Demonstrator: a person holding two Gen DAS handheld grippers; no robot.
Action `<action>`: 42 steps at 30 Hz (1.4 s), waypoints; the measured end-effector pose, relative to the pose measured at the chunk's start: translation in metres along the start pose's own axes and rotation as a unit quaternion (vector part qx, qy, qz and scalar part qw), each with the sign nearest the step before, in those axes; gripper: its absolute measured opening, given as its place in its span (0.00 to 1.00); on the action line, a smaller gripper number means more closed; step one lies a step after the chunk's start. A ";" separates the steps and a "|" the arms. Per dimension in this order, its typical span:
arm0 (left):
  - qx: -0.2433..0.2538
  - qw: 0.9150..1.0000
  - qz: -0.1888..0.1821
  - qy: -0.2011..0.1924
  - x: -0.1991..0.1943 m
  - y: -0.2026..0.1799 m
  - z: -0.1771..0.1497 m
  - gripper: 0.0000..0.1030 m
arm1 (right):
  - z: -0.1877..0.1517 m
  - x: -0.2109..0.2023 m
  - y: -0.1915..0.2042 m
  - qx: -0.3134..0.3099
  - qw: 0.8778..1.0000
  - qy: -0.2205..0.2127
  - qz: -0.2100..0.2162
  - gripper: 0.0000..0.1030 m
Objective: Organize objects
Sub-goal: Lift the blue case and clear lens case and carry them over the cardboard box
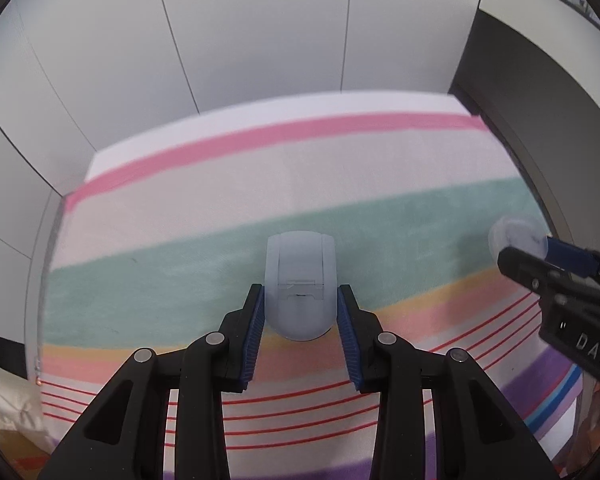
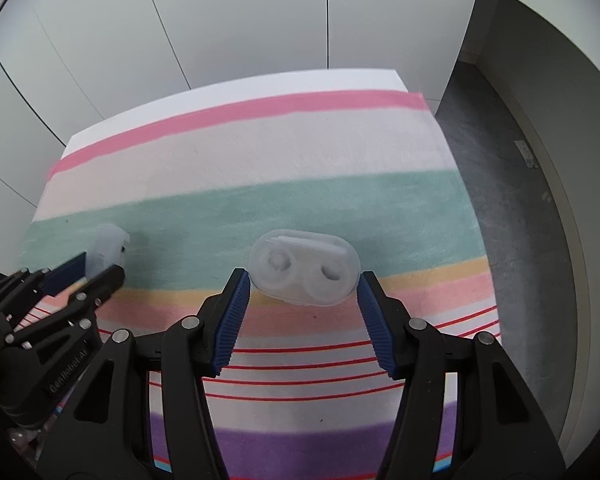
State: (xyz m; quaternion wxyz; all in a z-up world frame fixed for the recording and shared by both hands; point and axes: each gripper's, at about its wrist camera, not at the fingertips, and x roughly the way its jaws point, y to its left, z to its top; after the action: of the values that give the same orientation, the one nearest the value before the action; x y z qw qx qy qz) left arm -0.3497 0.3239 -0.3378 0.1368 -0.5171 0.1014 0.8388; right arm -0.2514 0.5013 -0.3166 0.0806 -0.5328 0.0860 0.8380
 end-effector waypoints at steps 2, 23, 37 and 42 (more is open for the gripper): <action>-0.003 1.000 0.006 -0.006 -0.010 0.003 0.007 0.35 | 0.002 -0.009 0.002 -0.003 1.000 -0.005 0.000 0.56; -0.083 0.994 -0.004 -0.076 -0.204 0.051 0.026 0.35 | 0.042 -0.186 0.072 -0.048 0.994 -0.099 -0.007 0.56; -0.094 0.990 0.005 -0.105 -0.299 0.068 0.018 0.35 | 0.039 -0.275 0.105 -0.072 0.987 -0.143 0.002 0.56; -0.088 0.991 0.009 -0.100 -0.308 0.062 0.014 0.35 | 0.039 -0.282 0.105 -0.077 0.988 -0.137 0.003 0.56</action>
State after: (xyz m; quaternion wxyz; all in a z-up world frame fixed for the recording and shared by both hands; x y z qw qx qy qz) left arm -0.2502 0.2312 -0.0541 0.0927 -0.4394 0.0177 0.8933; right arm -0.1907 0.3960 -0.0383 0.0473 -0.4176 0.0109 0.9073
